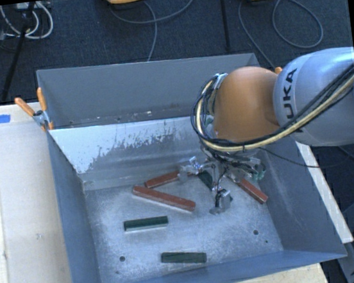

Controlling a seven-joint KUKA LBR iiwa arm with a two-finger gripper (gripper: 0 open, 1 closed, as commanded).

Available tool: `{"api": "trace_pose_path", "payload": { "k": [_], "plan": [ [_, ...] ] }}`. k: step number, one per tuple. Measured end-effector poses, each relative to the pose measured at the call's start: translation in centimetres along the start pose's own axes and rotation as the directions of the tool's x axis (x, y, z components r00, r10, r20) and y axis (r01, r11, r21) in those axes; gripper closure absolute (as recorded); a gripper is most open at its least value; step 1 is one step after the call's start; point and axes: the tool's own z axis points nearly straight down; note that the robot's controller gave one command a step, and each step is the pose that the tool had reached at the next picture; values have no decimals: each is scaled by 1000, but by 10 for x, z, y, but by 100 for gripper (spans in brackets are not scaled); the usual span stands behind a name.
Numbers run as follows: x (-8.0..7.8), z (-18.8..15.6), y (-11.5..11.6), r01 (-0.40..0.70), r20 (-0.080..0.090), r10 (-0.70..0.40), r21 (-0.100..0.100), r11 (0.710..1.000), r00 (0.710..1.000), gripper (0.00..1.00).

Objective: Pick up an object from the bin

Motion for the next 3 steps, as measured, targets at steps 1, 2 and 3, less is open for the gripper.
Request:
{"api": "trace_pose_path", "payload": {
  "k": [1,2,3],
  "plan": [
    [-26,56,50,-177,-5,177,1,984,984,0],
    [-26,54,47,-177,-3,177,4,984,984,100],
    [-18,-87,30,-193,6,193,6,981,981,100]
  ]
}}
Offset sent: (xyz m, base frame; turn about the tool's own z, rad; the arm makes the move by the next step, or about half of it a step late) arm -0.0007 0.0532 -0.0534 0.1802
